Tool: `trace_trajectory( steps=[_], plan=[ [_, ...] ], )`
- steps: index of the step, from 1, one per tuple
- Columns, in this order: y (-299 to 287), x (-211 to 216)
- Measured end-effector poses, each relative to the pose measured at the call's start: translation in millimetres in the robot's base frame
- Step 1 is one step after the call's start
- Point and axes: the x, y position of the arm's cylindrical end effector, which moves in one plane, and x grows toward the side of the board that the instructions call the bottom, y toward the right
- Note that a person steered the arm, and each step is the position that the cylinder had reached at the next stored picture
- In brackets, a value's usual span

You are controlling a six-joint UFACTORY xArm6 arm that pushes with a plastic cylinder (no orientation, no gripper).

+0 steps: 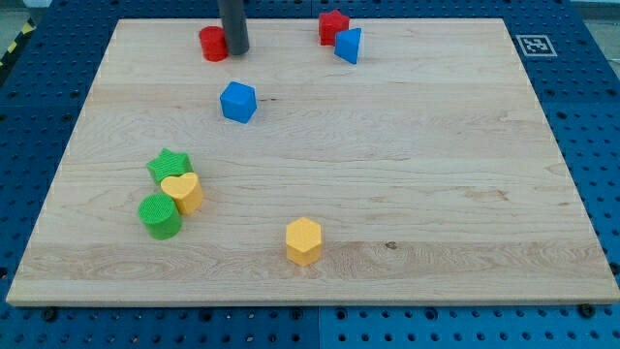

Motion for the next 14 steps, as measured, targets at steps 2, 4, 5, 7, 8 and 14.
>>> trace_trajectory(
  steps=[2,4,5,7,8,14],
  plan=[
    [-33.4,0.0],
    [-33.4,2.5],
    [-33.4,13.3],
    [-58.3,-6.1],
    [-74.8,-18.7],
    [-61.8,113.5]
  ],
)
